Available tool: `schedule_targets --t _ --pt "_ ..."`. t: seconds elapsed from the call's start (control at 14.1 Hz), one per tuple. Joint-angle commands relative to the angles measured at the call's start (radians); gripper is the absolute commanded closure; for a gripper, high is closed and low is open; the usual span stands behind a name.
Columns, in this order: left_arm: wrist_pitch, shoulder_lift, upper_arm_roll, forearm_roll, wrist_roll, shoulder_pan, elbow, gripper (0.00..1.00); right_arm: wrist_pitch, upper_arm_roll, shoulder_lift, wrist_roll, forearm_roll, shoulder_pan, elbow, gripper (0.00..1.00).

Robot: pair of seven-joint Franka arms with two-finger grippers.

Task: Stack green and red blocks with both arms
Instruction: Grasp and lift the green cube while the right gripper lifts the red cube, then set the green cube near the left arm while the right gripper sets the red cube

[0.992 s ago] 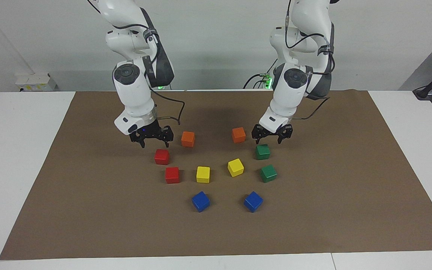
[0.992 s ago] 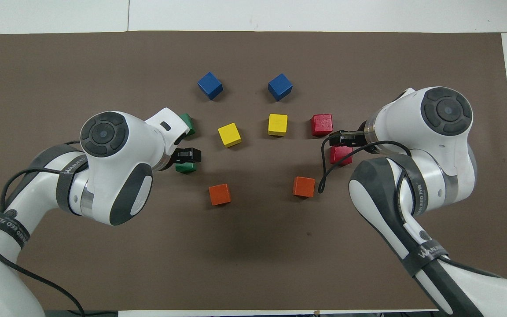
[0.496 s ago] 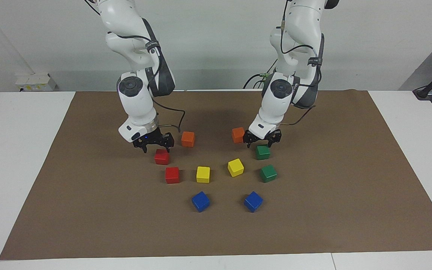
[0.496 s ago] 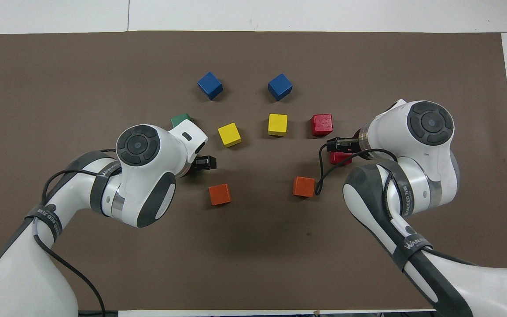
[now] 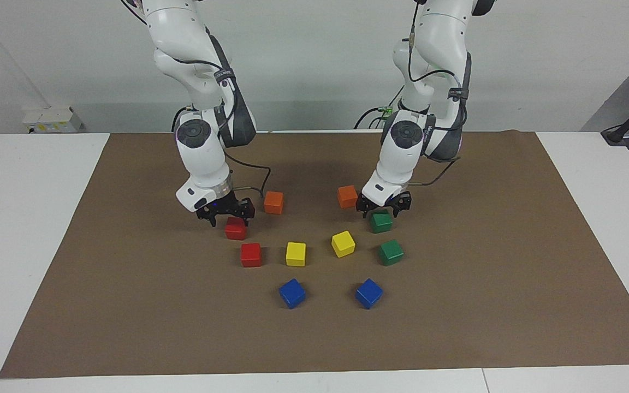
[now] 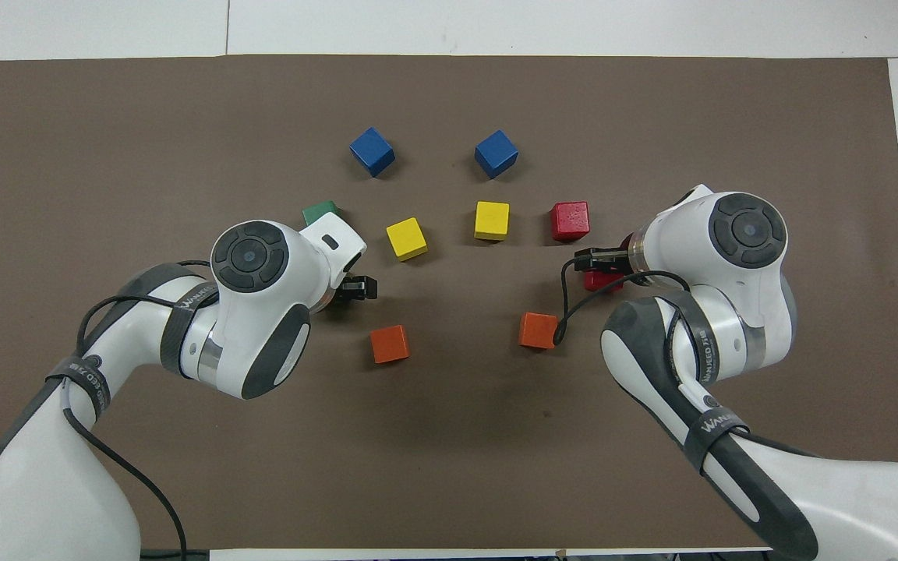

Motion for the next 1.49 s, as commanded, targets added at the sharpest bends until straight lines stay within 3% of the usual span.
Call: schedule_targets --t 0.0,0.07,0.14,0.21,0.28,0.35,0.43,0.5,0.78,1.13,1.42 --pt "0.035 0.015 0.006 0.020 -0.020 -0.007 -0.008 0.02 0.046 0.002 0.020 0.032 0.002 0.016 -0.009 0.00" --pt "0.039 0.017 0.006 0.020 -0.031 -0.007 -0.008 0.04 0.063 0.002 0.024 0.038 0.002 0.018 -0.011 0.00" --pt "0.049 0.018 0.006 0.020 -0.041 -0.009 -0.008 0.07 0.068 0.002 0.035 0.038 0.004 0.018 -0.011 0.07" --pt "0.052 0.027 0.006 0.020 -0.043 -0.009 -0.008 0.09 0.071 0.002 0.038 0.034 0.002 0.019 -0.011 0.31" --pt "0.055 0.027 0.006 0.020 -0.055 -0.009 -0.008 0.15 0.069 0.002 0.038 0.024 0.002 0.019 -0.011 0.62" --pt "0.065 0.027 0.008 0.020 -0.064 -0.011 -0.010 0.27 0.057 0.002 0.038 0.005 0.002 0.018 -0.009 1.00" --pt "0.067 0.027 0.008 0.020 -0.066 -0.011 -0.010 0.58 0.049 0.001 0.038 -0.030 0.002 0.012 -0.006 1.00" --pt "0.066 0.027 0.008 0.020 -0.066 -0.007 -0.010 1.00 0.028 -0.001 0.034 -0.069 0.002 0.003 0.006 1.00" --pt "0.049 0.012 0.009 0.020 -0.066 0.006 0.003 1.00 -0.265 -0.004 0.053 -0.320 -0.012 -0.153 0.265 1.00" --pt "-0.127 -0.123 0.009 0.020 0.070 0.146 0.023 1.00 -0.182 -0.004 0.057 -0.546 -0.013 -0.348 0.210 1.00" --pt "-0.168 -0.166 0.009 0.020 0.306 0.383 0.003 1.00 -0.135 -0.003 0.070 -0.559 -0.013 -0.382 0.193 1.00"
